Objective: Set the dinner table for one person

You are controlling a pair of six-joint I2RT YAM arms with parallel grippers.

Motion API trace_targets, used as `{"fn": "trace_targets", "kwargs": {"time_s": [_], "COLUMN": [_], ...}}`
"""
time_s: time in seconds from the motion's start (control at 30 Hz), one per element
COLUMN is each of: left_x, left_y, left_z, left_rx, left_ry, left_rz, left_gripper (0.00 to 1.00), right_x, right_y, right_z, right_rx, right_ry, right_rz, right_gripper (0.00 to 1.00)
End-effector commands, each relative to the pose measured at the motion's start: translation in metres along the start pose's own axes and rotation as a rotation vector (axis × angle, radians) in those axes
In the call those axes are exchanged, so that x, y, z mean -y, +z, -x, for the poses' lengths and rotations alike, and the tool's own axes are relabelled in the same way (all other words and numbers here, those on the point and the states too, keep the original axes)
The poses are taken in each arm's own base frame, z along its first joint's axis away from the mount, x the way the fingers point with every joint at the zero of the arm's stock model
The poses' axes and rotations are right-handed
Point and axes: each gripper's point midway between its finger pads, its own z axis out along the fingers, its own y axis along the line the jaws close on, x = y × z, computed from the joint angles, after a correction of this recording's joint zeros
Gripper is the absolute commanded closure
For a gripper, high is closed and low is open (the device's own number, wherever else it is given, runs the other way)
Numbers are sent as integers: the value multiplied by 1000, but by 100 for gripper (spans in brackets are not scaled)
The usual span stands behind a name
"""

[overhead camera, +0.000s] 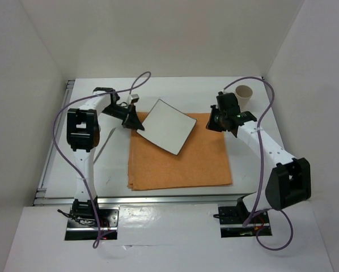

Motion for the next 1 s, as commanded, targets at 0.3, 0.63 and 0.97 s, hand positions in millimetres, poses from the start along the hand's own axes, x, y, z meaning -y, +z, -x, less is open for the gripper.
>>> {"fn": "trace_targets", "kwargs": {"time_s": [0.3,0.63,0.97], "left_x": [66,47,-20], "left_y": [27,67,83], "left_z": [-48,-60,10], "left_rx": [-168,-341,-339], "left_ry": [397,566,591], "left_rz": [97,209,458], "left_gripper": [100,100,100], "right_x": [11,-10,3], "right_y": [-54,-16,22], "right_z": [-24,-69,-102], "right_rx": [4,-154,-264], "right_ry": [34,45,30], "right_rz": [-1,168,145], "right_gripper": [86,79,52]}}
